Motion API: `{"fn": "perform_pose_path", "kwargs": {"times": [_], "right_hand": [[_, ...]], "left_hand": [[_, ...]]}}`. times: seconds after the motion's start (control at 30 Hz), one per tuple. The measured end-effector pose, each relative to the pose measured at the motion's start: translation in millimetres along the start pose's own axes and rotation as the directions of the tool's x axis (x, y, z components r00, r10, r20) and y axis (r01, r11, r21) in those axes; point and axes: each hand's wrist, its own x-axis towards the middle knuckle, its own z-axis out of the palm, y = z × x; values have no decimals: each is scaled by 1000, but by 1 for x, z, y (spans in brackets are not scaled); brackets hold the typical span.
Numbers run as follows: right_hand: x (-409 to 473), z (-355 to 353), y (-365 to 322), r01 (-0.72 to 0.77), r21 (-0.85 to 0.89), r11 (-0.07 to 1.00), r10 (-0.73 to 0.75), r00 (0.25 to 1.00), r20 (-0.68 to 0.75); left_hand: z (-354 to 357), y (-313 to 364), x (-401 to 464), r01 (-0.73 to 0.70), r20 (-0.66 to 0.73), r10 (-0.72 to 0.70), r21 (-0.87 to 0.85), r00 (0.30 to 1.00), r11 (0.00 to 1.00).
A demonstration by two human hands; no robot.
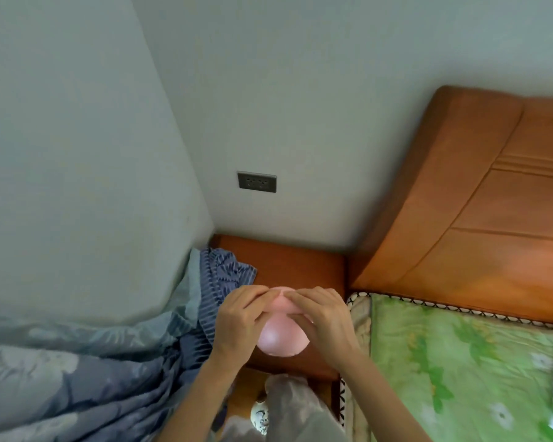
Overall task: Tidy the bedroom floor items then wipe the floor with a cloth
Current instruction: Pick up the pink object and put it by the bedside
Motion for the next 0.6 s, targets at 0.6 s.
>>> {"fn": "perform_pose_path", "kwargs": {"times": [0.6], "right_hand": [[130,99,75,2,160,987,-30,985,172]], "left_hand": [[59,-98,74,344,-33,-343,78,939,936]]}}
